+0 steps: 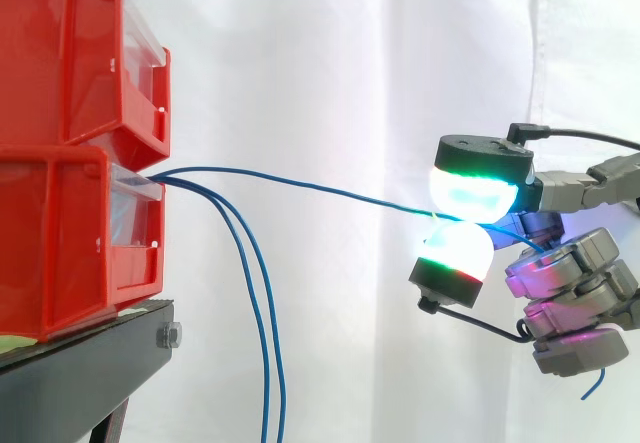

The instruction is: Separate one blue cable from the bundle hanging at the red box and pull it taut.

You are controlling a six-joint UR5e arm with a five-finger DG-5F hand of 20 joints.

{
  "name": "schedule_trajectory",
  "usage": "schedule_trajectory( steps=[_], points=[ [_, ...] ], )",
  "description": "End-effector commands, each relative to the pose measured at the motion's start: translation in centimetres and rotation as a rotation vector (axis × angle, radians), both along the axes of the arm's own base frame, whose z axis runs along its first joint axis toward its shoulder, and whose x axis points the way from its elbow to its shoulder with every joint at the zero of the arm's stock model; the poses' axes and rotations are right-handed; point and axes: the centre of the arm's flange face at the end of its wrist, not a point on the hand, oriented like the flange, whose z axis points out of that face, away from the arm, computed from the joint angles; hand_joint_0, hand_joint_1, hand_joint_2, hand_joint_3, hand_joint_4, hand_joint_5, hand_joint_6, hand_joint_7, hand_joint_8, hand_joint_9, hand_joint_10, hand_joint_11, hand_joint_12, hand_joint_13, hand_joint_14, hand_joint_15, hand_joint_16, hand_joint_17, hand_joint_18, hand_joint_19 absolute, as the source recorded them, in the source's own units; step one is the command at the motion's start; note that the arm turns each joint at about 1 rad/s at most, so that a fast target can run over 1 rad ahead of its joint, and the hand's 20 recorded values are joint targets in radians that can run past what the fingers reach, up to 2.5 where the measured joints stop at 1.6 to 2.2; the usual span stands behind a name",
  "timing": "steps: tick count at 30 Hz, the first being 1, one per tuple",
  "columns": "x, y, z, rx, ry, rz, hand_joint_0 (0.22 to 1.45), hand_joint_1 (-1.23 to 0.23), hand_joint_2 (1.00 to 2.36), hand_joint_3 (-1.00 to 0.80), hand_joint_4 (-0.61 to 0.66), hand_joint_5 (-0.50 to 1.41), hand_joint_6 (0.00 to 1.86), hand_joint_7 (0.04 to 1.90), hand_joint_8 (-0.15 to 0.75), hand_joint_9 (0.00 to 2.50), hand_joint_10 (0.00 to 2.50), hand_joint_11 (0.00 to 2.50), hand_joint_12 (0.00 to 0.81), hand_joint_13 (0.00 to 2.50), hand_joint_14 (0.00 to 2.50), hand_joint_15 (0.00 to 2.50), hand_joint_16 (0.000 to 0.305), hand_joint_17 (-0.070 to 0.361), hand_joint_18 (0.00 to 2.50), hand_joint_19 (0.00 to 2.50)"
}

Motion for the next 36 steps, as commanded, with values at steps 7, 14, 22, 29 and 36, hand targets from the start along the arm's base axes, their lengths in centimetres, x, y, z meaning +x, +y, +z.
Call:
schedule_trajectory(
  steps=[7,14,22,29,36],
  points=[
    [0.01,0.00,0.02,0.000,0.000,0.000,0.77,-0.72,1.02,-0.32,-0.09,-0.22,0.93,1.22,0.245,1.13,1.10,1.59,0.312,1.02,1.77,1.44,0.036,0.081,1.11,1.58],
    [-0.03,0.00,-0.05,0.000,0.001,0.000,0.77,-0.72,1.02,-0.32,-0.09,-0.22,0.93,1.22,0.252,1.13,1.11,1.59,0.320,1.02,1.78,1.44,0.036,0.081,1.12,1.59],
    [-0.03,0.00,-0.05,0.000,0.001,0.000,0.77,-0.72,1.02,-0.29,-0.09,-0.22,0.93,1.26,0.251,1.13,1.14,1.57,0.323,1.02,1.82,1.44,0.036,0.081,1.12,1.61],
    [0.01,-0.01,0.02,0.000,0.000,-0.001,0.78,-0.71,1.02,-0.27,-0.12,-0.22,0.94,1.29,0.255,1.12,1.18,1.58,0.314,1.01,1.84,1.45,0.036,0.081,1.12,1.61],
    [-0.03,0.00,-0.05,0.000,0.001,0.000,0.79,-0.72,1.02,-0.26,-0.13,-0.23,0.94,1.30,0.253,1.12,1.18,1.57,0.312,1.01,1.85,1.45,0.035,0.079,1.12,1.63]
  ],
)
